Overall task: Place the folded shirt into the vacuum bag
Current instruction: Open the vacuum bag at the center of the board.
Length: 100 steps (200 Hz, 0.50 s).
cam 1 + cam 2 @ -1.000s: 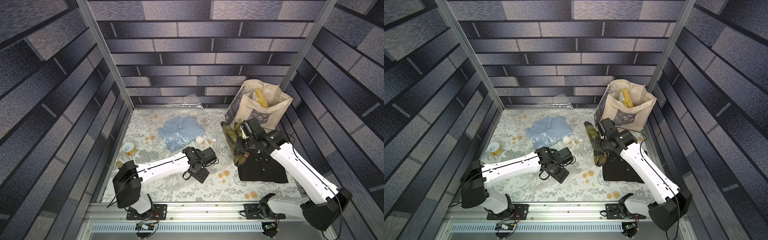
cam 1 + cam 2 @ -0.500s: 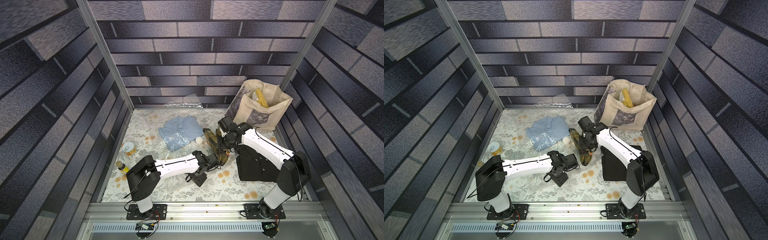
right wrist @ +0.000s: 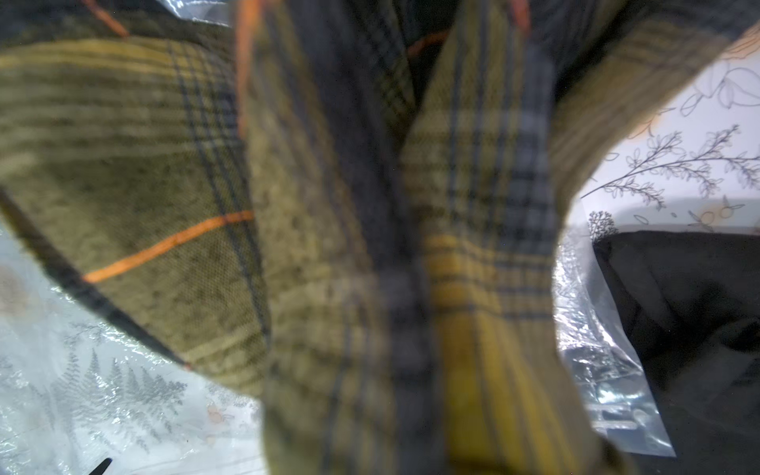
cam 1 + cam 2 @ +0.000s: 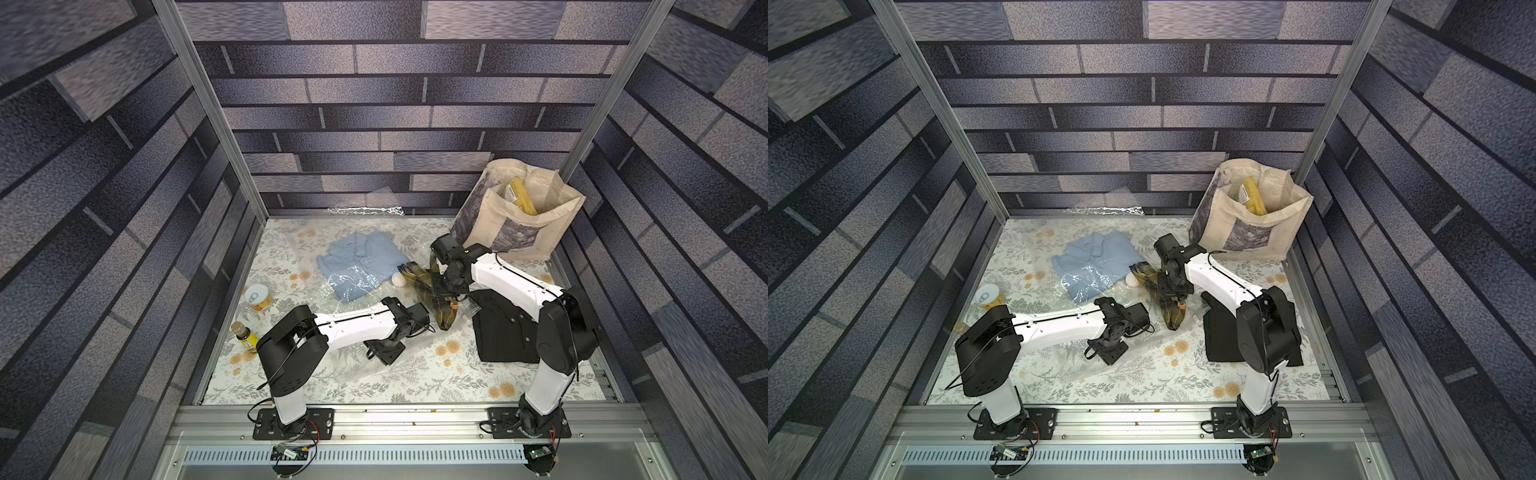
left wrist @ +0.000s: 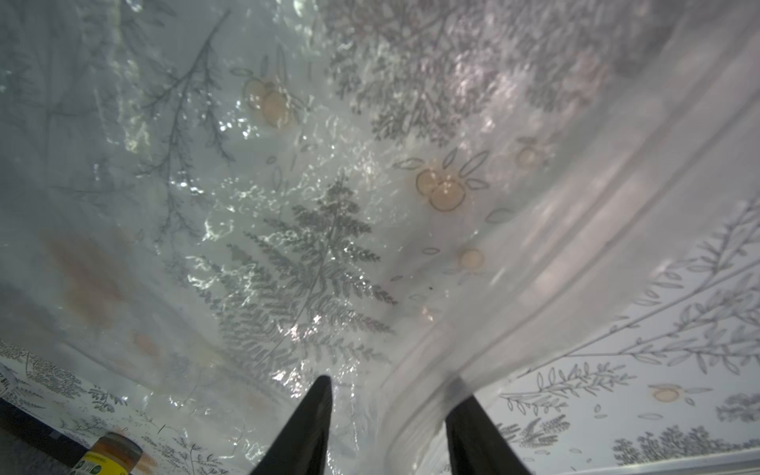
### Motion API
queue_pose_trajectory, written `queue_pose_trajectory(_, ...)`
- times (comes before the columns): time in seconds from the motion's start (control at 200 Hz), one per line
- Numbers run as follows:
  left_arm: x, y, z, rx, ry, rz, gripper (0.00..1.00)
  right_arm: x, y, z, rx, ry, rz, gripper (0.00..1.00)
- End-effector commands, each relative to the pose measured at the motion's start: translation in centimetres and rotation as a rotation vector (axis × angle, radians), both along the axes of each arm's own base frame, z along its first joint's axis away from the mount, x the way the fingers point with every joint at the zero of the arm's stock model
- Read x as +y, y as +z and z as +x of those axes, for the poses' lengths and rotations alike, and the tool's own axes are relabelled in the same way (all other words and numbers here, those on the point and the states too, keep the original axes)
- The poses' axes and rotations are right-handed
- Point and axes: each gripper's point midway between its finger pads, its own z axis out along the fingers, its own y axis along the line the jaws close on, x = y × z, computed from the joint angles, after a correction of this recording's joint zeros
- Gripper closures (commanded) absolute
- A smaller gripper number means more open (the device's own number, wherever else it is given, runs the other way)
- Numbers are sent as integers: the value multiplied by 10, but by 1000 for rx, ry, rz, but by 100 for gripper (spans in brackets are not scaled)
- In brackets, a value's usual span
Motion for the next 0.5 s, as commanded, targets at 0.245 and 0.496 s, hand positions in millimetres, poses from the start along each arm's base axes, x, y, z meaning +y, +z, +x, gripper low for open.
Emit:
queue_pose_trajectory(0.245, -17, 10, 7, -14, 26, -70, 59, 8, 2, 16, -25, -10, 38, 100)
queue_pose_trajectory(0.496, -16, 0, 9, -24, 8, -28, 63, 5, 8, 15, -23, 18, 11, 100)
